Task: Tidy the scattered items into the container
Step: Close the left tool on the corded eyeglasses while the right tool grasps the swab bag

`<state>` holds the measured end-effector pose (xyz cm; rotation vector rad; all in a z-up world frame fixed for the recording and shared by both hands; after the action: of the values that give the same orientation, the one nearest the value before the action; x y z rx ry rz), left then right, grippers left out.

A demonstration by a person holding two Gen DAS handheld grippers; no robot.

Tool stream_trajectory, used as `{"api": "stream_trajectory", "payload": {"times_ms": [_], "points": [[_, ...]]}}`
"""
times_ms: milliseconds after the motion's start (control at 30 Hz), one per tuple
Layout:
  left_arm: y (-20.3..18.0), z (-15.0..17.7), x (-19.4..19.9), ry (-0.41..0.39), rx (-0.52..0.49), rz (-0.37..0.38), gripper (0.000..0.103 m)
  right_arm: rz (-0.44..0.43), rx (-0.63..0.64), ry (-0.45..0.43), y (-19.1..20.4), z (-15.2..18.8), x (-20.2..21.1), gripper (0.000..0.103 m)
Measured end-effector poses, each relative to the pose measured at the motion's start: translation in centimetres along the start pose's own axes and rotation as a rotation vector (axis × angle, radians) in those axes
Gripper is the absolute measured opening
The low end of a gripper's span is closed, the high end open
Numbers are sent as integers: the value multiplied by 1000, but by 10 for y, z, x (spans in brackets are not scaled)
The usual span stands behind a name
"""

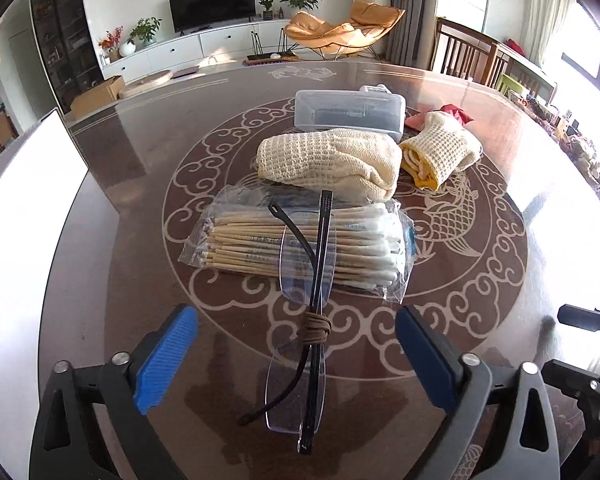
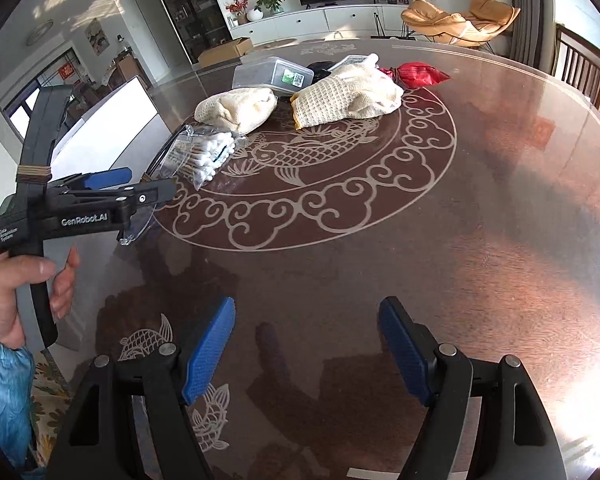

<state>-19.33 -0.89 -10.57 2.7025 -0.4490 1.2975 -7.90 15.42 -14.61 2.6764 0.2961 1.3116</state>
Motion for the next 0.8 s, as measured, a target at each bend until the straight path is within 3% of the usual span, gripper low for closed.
{"api": "stream_trajectory", "payload": {"times_ms": [33, 67, 200, 333, 533, 633, 800], "points": [[1, 1, -5, 22, 37, 20, 21, -8, -3, -1, -2, 0, 0, 76], [3, 0, -5, 20, 74, 27, 17, -19, -2, -2, -2, -1, -1, 76], [19, 6, 9, -6, 142, -3, 16, -107, 56, -20, 13, -20, -10, 76], [47, 25, 37, -25, 211, -54, 16, -222, 198, -6, 53, -52, -39, 76], [79, 55, 73, -36, 276, -104, 16, -430, 509, -19, 150, -101, -68, 76], [86, 64, 78, -42, 295, -108, 16, -421, 596, 32, 177, -116, -102, 76], [90, 75, 78, -33, 303, -110, 16, -293, 672, 53, 176, -132, -146, 76]]}}
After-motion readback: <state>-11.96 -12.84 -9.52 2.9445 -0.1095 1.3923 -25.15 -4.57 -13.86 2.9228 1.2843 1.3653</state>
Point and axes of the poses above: each gripper's, at about its wrist camera, not at the fingertips, and x roughly against the way its jaws point, y to its left, z to its underside, the point moved 10 cm from there along -x, roughly the way its jaws point, and after that the axes turned 6 degrees about -y, right-handed, at the moved point
